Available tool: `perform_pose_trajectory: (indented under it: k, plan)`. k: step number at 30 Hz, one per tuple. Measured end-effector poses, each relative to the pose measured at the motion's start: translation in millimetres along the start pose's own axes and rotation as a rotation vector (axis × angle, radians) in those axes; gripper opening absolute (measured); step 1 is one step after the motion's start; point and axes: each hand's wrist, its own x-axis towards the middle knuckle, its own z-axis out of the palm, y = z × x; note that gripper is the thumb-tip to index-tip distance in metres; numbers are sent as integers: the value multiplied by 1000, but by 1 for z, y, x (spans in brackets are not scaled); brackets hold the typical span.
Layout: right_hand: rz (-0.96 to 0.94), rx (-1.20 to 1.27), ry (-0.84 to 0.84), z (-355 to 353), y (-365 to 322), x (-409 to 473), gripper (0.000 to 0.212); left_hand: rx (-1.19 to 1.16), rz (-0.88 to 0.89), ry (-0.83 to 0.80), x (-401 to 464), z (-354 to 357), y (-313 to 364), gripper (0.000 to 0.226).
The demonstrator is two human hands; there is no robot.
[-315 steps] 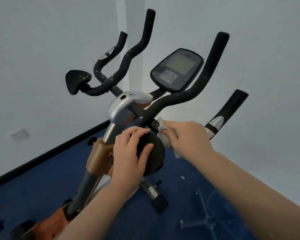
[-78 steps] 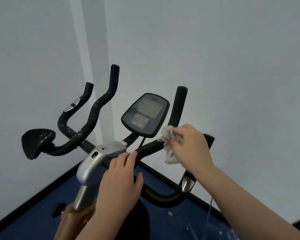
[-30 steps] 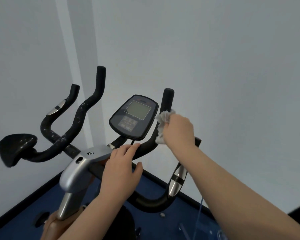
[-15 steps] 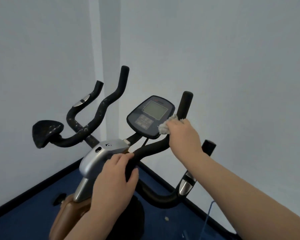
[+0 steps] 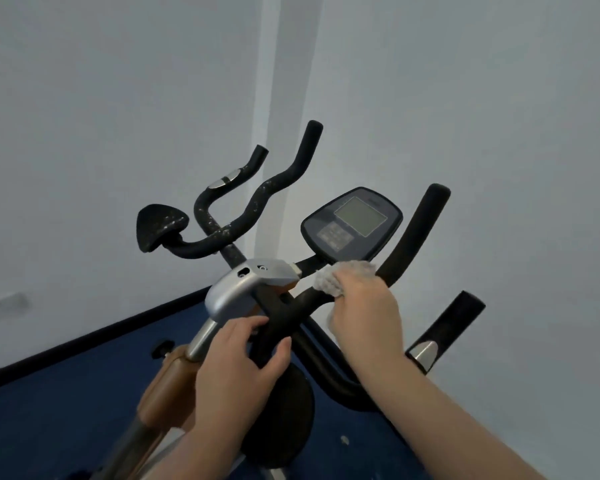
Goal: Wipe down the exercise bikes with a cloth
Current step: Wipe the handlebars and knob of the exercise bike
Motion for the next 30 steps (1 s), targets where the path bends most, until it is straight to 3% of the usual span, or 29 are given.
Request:
perform_pose_trajectory:
  k: [3,6,9,12,18,20,24,25,28,30]
  plan:
    - [-190,133,-134,9,-26,-18,37,-107,-39,45,-5,1,-6,15]
    - [-208,288,-279,-20,-12,-1,41,-233,-115,87,-11,3,-11,16]
    - [-99,162,-89,-36,17,29,37,-260,-156,106,-14,6,-13,21]
    - [-7,8,-47,-15,8,21,28,-285,-191,130,-16,7,-12,26]
    - [-151,122,-39,5,-13,-17,34,-322,-188,214,-18,10,-13,33]
    - [-218,191,-154,5,-16,-28,38,-346,-204,216,-18,10,-13,35]
    - [-291,411,-590,-13,-7,-19,29,-406,-205,206,-19,6,-10,40]
    - [-266,472,-581,-20,-2,-11,26,-403,-210,196,-19,5,-10,41]
    - [-118,462,-240,-20,4,7,25,-382,-271,168,-25,7,-13,40]
    - [-140,338,-260,-1,-14,-1,27,-370,-298,151,-30,8,-16,42]
